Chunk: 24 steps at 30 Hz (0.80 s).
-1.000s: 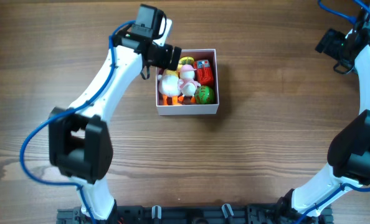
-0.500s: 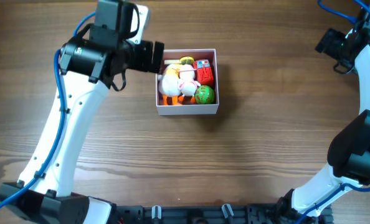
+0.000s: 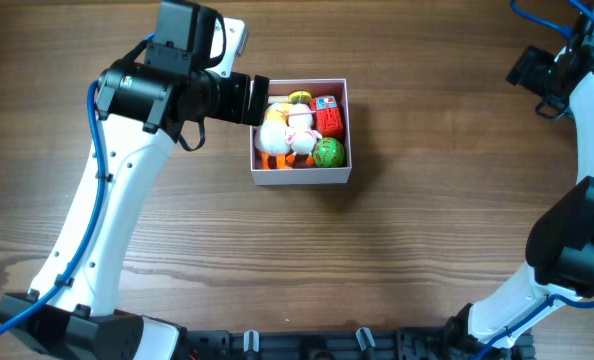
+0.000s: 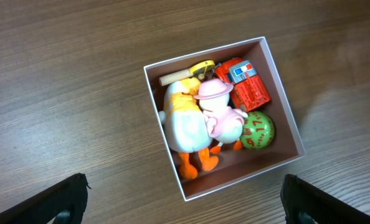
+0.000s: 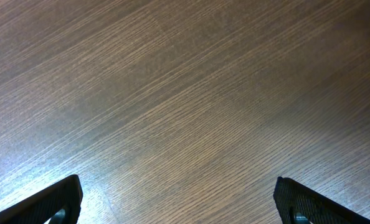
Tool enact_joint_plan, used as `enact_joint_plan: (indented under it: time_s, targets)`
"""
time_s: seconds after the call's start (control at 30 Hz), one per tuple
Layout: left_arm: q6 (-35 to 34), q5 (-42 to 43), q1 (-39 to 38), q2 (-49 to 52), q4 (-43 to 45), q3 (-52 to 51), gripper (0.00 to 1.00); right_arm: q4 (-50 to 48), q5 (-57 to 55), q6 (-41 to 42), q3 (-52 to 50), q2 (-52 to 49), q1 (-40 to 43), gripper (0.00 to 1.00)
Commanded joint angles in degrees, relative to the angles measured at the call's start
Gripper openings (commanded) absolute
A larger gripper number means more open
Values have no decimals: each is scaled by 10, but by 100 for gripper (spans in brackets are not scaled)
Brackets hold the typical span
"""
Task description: Pack container
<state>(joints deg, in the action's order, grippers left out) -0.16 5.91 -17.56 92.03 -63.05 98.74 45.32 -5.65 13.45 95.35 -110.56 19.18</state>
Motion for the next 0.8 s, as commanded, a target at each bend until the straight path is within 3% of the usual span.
enact_joint_plan:
  time_s: [0.0,0.2,0.5,0.77]
  targets:
    - [-5,13,0,2,0,0,100,-1,-10,6,-1,0,-1,100]
    - [-5,13,0,2,-9,0,100,-1,-10,6,-1,0,-1,100]
    - [-2,-36,1,2,-110,0,100,-1,-10,6,-1,0,-1,100]
    - [-4,-75,2,-58,-63,-2,100,-1,-10,6,-1,0,-1,100]
